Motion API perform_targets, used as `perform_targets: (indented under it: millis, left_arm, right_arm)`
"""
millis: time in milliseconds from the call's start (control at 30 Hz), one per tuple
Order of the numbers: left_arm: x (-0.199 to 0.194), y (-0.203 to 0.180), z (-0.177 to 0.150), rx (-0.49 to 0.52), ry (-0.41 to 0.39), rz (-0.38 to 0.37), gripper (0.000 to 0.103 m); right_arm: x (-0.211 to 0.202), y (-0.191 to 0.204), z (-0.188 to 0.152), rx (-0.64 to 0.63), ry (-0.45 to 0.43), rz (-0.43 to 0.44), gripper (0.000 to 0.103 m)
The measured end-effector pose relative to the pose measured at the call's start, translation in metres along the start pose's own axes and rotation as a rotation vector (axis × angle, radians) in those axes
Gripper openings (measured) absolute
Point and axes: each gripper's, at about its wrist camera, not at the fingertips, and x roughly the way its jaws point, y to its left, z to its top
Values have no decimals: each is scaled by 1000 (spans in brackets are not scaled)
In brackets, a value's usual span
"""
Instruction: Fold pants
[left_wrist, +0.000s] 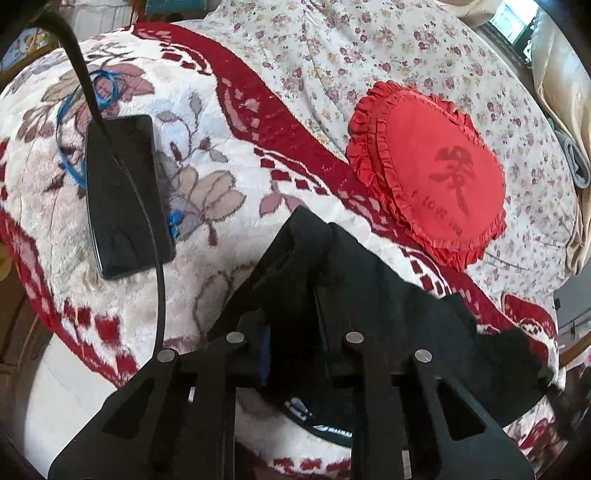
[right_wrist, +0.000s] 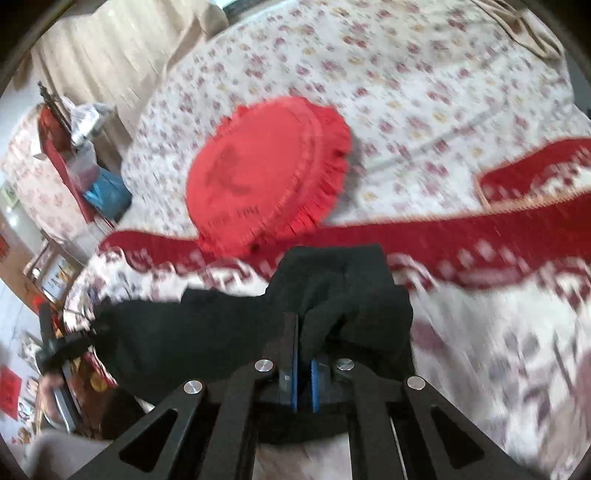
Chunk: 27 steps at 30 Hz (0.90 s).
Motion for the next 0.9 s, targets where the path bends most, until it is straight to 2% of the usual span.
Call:
perform_targets:
  millis: [67,167,233,333,367,433,467,567,633,667,733,800,900]
  left_arm:
    - [1,2,-5,-1,5,2,18]
    - [9,9,-15,-18,32,18,18]
    - [14,15,-18,-44,55,22,17]
    - [10,23,-19,-62,59,3,17]
    - [9,23,-17,-57,55,12,17]
    - [5,24,-15,-46,36,44,17]
    - [5,25,-14,-47,34,45,17]
    - [4,28,-12,-58,42,38,17]
    - [0,26,-11,-40,33,55,17]
    - [-1,25,-10,-33,30,59,17]
    - [-6,22,-9,-12,11,85,18]
    - [-6,21,-7,1,1,106,18]
    - [-4,23,-6,-13,12,107,18]
  right_arm:
    - [11,-12,-17,18,51,-33,4]
    - [53,-29,-44,11,184,-134,8]
    - [64,-43,-50,76,228,-117,10]
    - [48,-51,-45,99,188,-92,18]
    - [41,-52,-41,91,170,-112,26]
    - [24,-56,-31,74,111,-205,34]
    - [19,-55,-27,73,99,-224,38]
    - [13,-59,-17,68,65,-289,38]
    - [19,-49,-6,19,69,-316,38]
    - [22,-44,-1,-10,60,-316,38]
    - [29,-35,8,-66,41,-262,39]
    - [49,-17,15,-173,68,-188,39]
    - [85,1,17,-318,130,-185,39]
